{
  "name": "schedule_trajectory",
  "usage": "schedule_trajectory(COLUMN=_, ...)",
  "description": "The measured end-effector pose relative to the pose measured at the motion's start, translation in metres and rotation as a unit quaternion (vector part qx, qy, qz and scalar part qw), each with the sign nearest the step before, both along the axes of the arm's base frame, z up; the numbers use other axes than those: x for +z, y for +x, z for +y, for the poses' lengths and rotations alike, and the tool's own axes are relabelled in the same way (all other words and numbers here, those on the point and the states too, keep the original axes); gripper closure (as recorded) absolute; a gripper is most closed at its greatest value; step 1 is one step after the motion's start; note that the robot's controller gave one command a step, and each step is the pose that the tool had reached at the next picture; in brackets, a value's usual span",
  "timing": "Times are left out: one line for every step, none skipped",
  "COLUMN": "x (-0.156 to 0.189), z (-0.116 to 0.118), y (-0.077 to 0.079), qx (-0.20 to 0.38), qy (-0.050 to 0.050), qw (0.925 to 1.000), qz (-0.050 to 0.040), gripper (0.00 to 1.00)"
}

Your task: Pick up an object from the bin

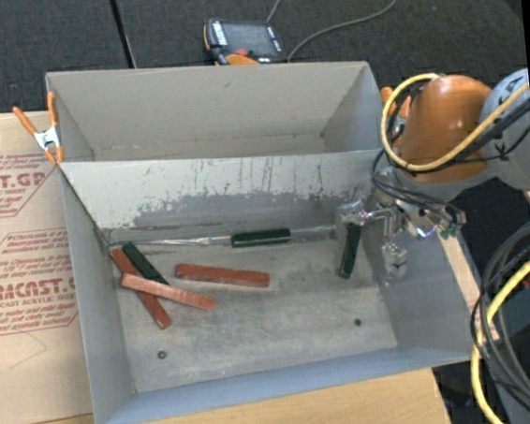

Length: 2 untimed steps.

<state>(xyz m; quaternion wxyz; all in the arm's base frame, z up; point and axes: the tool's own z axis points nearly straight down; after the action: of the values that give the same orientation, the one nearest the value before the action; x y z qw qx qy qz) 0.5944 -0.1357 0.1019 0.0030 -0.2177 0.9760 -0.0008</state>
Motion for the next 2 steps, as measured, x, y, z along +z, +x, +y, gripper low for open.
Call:
schedule_trajectory(x=-0.002, z=-0.012, y=0.0, qx=0.075, qy=0.0, qw=0.9972, qz=0.0016, gripper=0.0)
schedule_trajectory(x=-0.032, z=0.0, y=0.0, qx=0.127, qy=0.004, qw=0.9919, qz=0.0017, gripper=0.0)
